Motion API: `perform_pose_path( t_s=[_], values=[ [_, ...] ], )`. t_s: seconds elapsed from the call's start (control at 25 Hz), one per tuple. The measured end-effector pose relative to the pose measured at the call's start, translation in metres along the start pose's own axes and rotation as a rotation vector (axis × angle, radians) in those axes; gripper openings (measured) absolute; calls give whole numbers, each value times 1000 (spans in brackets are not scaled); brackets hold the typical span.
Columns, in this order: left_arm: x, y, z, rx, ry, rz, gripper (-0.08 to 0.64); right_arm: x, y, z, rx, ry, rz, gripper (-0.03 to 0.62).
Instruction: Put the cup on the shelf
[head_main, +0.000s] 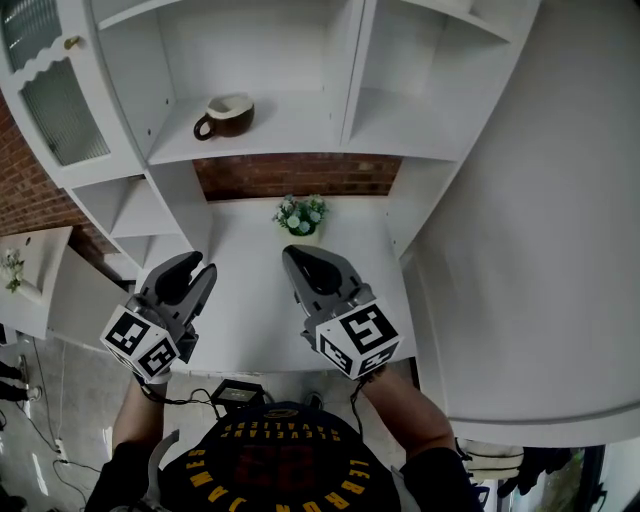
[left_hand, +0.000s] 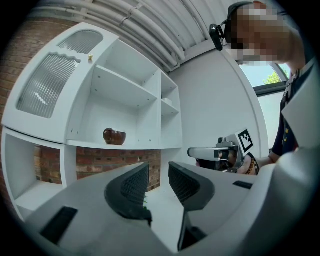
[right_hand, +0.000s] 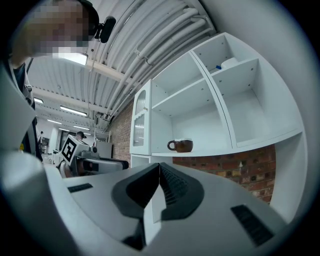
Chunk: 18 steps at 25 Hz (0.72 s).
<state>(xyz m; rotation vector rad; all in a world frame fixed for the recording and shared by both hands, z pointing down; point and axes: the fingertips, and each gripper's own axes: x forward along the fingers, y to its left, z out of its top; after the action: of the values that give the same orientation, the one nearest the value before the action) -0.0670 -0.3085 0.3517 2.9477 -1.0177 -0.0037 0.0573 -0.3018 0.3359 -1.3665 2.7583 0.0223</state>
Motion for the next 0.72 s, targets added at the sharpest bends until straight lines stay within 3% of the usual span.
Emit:
perform_pose_path(
  t_s=[0.72],
  values=[
    [5, 13, -4, -5, 11, -38, 126, 9, -4, -7, 7, 17, -34, 6]
  ],
)
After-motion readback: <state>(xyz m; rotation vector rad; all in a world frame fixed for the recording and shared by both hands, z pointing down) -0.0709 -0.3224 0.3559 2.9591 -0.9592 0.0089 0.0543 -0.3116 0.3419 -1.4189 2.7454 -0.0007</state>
